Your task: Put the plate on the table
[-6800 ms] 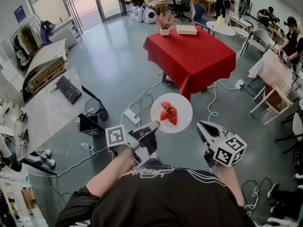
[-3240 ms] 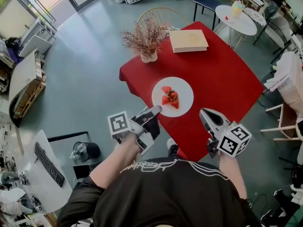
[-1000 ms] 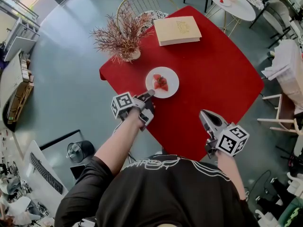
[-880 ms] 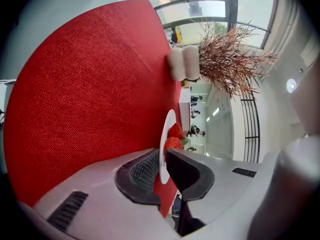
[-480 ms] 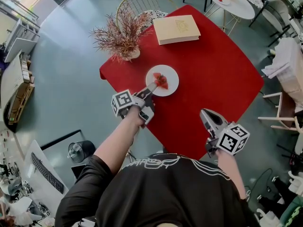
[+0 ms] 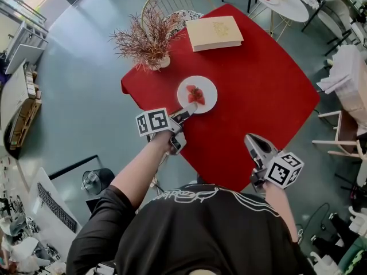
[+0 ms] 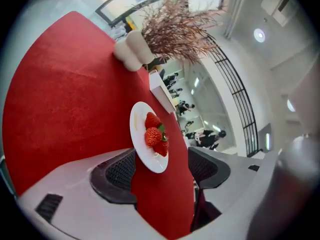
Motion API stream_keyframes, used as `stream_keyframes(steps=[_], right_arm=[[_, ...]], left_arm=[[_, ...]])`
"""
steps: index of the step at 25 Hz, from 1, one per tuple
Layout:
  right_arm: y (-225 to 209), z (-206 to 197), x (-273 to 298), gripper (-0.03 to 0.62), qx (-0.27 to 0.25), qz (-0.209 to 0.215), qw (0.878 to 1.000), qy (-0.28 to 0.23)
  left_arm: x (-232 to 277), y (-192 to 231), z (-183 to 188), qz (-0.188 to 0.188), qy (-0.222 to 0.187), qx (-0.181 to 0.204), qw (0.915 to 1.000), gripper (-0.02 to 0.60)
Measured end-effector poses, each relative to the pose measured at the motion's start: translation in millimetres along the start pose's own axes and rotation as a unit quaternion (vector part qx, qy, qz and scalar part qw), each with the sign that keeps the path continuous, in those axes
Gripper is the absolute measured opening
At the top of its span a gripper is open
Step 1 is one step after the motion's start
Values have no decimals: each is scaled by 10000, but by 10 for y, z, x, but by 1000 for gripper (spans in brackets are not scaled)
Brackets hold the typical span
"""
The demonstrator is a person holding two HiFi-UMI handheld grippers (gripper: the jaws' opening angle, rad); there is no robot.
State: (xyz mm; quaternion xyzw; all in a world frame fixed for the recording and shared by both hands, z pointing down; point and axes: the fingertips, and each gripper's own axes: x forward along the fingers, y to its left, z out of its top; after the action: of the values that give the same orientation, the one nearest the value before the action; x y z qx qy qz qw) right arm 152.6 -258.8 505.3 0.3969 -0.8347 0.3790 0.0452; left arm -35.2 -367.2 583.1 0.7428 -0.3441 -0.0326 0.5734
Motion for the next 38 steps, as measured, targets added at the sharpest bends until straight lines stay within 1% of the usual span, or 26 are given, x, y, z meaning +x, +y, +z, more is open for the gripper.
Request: stream_keyframes(steps=[2, 3, 5, 8, 11, 13, 16, 19, 21, 24, 25, 26, 27, 29, 31, 32, 34, 35, 36, 38], right_arm=[[29, 6, 1, 8, -39, 30, 10000, -2], [38, 9, -3, 8, -45, 36, 10000, -3], [46, 15, -18, 8, -46, 23, 10000, -3], [64, 35, -25, 8, -63, 36, 10000, -37], [58, 28, -36, 8, -77, 43, 10000, -35], [50, 17, -50, 8, -65, 24, 10000, -20], [36, 19, -44, 8, -91, 44, 9999, -31], [51, 7, -41, 8, -90, 44, 9999, -14], [69, -2, -41, 8, -265, -9, 9996, 55], [143, 8, -44, 8, -572, -28, 9983, 98], [190, 29, -46, 8, -618, 28, 9981, 60], [244, 53, -47, 8, -664, 102, 9977, 10], [301, 73, -48, 8, -717, 173, 9973, -36], [425, 96, -54, 8, -831, 275, 9961, -100], [565, 96, -72, 8, -946, 345, 9948, -131], [644, 92, -89, 8, -1006, 380, 9941, -147], [834, 85, -142, 8, -1124, 481, 9923, -212], [942, 77, -174, 8, -1187, 547, 9911, -245], [1056, 63, -208, 8, -1257, 619, 9898, -272], [1296, 23, -279, 8, -1404, 777, 9865, -318]], left_arm=[[4, -27, -40, 110, 237, 518, 9983, 329], [7, -32, -65, 200, 365, 799, 9959, 334], [13, -26, -115, 421, 612, 1343, 9882, 339], [10, 27, -180, 779, 894, 2010, 9724, 339], [9, 109, -255, 1146, 1191, 2647, 9501, 339], [15, 133, -305, 1295, 1365, 2915, 9379, 339], [22, 150, -322, 1437, 1438, 3134, 9276, 339], [-19, 176, -351, 1573, 1418, 3453, 9143, 339], [-72, 170, -361, 1611, 1378, 3598, 9086, 337], [-184, 73, -354, 1515, 1268, 3726, 9067, 331], [-231, 20, -350, 1470, 1225, 3782, 9057, 315], [-284, -39, -349, 1412, 1169, 3810, 9062, 272], [-343, -103, -354, 1330, 1095, 3790, 9092, 232], [-487, -255, -381, 1084, 912, 3659, 9198, 144], [-654, -455, -430, 726, 753, 3562, 9285, 75], [-739, -574, -468, 486, 694, 3509, 9326, 37], [-912, -839, -573, -87, 609, 3352, 9401, 8], [-1003, -977, -629, -367, 567, 3292, 9418, 8], [-1096, -1114, -682, -604, 517, 3278, 9414, 8], [-1289, -1376, -786, -956, 414, 3338, 9369, 7]])
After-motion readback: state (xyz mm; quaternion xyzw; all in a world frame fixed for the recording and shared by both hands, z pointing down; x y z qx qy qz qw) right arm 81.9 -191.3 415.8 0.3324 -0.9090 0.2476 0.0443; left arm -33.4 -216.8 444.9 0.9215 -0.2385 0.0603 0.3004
